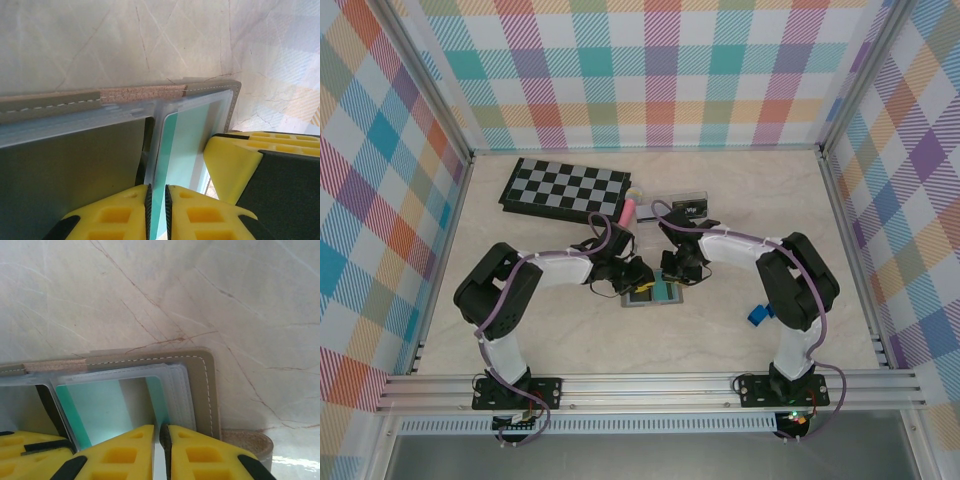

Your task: Take the credit cards out of the card holder

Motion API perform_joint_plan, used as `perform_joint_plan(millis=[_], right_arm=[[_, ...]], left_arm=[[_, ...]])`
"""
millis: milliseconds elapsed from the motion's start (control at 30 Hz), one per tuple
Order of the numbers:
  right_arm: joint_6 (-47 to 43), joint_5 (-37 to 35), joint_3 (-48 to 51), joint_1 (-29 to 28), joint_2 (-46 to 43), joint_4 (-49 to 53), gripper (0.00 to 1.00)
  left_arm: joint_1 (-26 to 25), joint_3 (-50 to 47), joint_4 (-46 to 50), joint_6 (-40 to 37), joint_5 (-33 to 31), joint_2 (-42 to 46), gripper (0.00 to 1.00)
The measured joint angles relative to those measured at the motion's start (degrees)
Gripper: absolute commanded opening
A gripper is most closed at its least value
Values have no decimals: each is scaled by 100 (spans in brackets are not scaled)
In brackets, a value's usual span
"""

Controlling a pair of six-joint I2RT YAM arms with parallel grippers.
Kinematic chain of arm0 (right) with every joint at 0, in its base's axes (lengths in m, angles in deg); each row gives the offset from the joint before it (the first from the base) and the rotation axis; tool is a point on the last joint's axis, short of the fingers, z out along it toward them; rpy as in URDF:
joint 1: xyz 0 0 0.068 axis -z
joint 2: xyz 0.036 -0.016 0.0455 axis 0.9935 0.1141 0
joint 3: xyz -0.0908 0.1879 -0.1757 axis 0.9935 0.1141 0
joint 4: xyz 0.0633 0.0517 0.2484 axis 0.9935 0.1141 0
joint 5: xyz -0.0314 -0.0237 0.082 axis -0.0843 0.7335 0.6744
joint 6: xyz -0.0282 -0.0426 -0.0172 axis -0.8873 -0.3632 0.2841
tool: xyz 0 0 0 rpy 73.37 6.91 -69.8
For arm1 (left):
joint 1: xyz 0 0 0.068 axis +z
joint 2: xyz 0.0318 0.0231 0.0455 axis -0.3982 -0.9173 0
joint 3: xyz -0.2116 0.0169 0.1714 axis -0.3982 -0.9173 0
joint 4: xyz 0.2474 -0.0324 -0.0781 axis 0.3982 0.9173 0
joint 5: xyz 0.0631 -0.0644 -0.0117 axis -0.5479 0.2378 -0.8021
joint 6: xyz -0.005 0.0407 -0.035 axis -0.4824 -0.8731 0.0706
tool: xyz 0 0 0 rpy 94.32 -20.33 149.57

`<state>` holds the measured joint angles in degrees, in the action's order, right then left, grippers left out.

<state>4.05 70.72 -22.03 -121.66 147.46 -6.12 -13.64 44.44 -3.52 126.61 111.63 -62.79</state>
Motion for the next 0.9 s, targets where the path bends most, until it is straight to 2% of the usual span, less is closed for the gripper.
perform_joint_plan(millis=[400, 700, 900], right_arm=[[2, 39, -26, 4, 37, 2, 15], [24, 37, -26, 4, 37, -2, 15], [28, 37, -26, 4, 37, -2, 15]], left_arm=[[-2, 83, 74, -22, 13, -50, 18], [-66, 227, 809, -289, -621, 166, 20], [-109, 249, 909, -343, -647, 262, 20]])
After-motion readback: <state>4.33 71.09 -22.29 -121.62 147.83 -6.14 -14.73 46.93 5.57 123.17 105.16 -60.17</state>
